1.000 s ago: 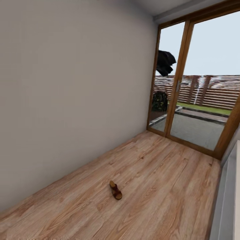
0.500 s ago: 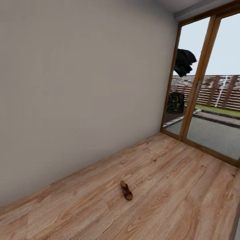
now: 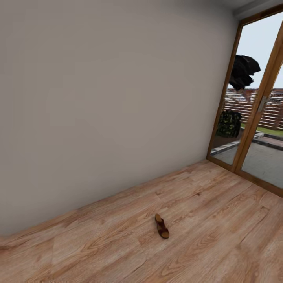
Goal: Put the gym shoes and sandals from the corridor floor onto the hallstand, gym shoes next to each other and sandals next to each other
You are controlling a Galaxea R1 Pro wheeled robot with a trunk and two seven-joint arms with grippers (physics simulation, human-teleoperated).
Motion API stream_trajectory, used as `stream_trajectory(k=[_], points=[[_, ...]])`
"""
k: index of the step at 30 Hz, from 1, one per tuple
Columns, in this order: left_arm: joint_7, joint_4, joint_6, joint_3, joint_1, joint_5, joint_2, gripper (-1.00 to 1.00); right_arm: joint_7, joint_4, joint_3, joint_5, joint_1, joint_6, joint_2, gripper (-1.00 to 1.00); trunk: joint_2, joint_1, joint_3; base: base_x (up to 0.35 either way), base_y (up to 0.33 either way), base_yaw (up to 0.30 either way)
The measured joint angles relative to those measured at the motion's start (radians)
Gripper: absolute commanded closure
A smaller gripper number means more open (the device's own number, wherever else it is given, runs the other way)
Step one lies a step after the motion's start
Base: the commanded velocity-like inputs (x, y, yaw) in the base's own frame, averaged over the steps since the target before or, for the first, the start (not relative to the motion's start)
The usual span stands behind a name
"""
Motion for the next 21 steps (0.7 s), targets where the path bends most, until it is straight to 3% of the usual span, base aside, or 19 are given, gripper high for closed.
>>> stream_trajectory(k=[12, 21], points=[[0.0, 0.0, -0.001, 0.0, 0.0, 0.0, 0.0, -1.0, 0.0, 0.0, 0.0, 0.0, 0.0, 0.0, 0.0, -1.0, 0.0, 0.0, 0.0, 0.008, 0.0, 0.277], [0.0, 0.0, 0.0, 0.0, 0.0, 0.0, 0.0, -1.0, 0.0, 0.0, 0.0, 0.0, 0.0, 0.0, 0.0, -1.0, 0.0, 0.0, 0.0, 0.146, -0.074, 0.277]])
